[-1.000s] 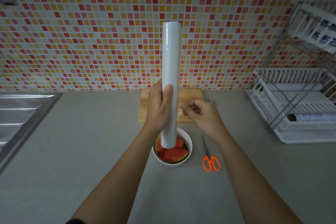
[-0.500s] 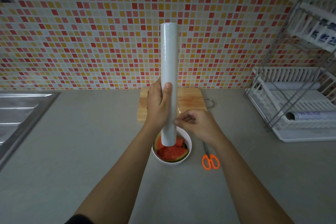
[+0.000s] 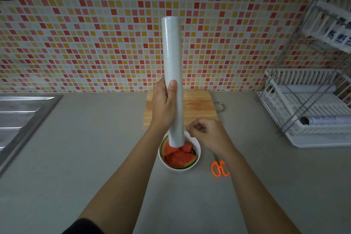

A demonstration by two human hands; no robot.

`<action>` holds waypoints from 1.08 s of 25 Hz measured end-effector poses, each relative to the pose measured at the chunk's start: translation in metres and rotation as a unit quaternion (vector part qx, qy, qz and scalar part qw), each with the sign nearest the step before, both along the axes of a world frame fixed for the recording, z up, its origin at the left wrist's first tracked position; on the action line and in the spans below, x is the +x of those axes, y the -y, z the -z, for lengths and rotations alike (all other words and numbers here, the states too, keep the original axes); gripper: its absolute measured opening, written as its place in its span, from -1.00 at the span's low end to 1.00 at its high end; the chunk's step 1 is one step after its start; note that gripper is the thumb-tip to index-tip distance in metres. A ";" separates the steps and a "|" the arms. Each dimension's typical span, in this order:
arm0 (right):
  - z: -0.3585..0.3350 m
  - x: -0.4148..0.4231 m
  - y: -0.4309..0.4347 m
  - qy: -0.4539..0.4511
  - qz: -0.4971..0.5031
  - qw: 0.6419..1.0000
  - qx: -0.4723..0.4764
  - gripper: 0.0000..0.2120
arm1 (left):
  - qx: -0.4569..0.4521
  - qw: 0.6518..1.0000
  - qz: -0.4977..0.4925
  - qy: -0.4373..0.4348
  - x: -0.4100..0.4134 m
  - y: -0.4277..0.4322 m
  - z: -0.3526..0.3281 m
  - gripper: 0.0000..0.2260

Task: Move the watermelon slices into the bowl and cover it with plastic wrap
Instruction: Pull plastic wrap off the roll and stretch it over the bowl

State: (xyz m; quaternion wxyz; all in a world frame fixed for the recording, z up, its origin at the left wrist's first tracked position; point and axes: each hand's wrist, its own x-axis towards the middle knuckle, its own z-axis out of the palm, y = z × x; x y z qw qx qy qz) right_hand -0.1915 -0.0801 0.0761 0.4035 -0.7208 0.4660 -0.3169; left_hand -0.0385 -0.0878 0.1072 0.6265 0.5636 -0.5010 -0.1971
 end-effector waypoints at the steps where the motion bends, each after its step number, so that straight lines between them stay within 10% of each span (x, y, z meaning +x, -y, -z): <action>1: 0.001 0.000 0.000 0.001 -0.013 1.000 0.011 -0.88 | 0.000 1.000 -0.003 -0.003 0.001 0.000 0.001 -0.75; 27: 0.018 0.014 0.001 0.085 0.020 0.996 0.001 -0.90 | -0.012 1.000 -0.015 0.007 0.010 0.012 -0.015 -0.80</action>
